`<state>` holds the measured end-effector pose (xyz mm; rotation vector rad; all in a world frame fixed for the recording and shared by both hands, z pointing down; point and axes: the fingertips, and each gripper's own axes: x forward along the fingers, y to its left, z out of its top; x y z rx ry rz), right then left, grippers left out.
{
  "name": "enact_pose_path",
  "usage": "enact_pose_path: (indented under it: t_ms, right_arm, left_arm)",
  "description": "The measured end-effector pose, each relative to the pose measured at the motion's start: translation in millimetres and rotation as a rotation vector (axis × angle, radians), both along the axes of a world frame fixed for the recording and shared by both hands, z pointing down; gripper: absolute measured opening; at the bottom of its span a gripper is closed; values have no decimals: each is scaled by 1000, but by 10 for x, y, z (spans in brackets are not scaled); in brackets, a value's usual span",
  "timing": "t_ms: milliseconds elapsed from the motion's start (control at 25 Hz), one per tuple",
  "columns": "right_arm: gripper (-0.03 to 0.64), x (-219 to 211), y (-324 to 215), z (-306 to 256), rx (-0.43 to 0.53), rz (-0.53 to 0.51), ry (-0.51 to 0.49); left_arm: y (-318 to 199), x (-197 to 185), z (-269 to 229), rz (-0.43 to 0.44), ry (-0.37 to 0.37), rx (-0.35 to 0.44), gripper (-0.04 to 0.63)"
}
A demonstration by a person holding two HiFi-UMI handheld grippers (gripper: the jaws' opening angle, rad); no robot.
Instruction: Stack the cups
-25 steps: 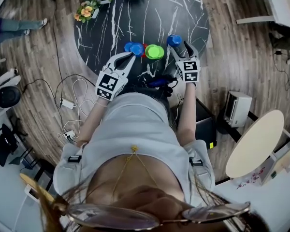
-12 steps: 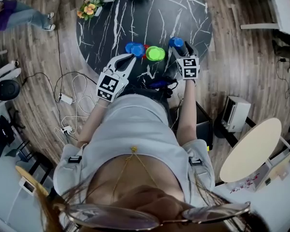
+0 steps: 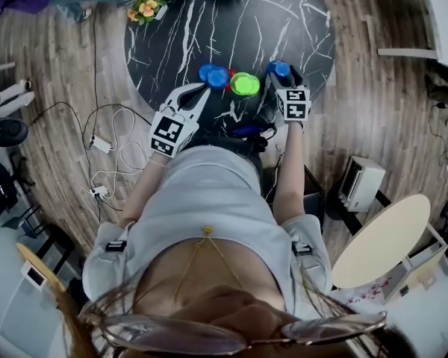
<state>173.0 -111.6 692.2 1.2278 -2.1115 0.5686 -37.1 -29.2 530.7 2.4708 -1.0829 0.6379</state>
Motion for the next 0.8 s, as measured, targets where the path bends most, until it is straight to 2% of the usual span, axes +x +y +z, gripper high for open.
enact_pose_path:
  t_ms: [120,800]
  right_arm:
    - [239,-9,4,0,-1,-3,9]
    - [236,-3,39,-119,15,1,8]
  left_arm:
    - [4,-21,-3,-6,-3,-1,38]
    - [20,6,-18,16,7,11,38]
